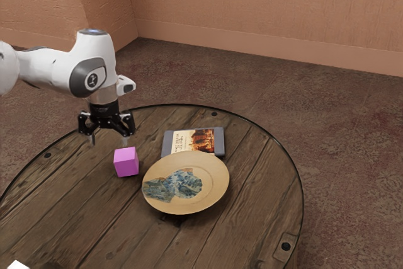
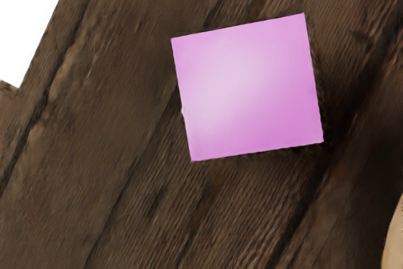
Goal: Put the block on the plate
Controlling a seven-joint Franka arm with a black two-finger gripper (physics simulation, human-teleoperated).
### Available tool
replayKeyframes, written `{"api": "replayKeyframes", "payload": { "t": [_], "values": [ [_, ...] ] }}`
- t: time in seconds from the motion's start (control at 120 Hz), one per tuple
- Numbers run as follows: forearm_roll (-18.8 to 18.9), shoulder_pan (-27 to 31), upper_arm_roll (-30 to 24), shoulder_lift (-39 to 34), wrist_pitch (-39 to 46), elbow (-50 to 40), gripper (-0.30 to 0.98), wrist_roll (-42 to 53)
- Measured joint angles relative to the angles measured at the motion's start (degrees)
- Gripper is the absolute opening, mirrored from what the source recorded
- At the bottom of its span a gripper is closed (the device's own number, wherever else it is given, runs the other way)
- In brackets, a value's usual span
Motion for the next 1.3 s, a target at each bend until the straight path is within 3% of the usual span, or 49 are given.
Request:
{"api": "replayKeyframes", "payload": {
  "t": [0.358,0.6,1.033,1.3],
  "values": [
    [-2.73,-0.04,0.60,10.63,12.86,2.52,0.69,-11.36],
    [-5.38,0.60,0.88,13.43,15.48,2.59,0.69,-16.00],
    [-6.37,1.51,0.88,16.04,17.85,2.57,0.69,-20.76],
    [-6.49,1.47,0.84,15.86,18.51,2.63,0.48,-22.33]
  ]
}}
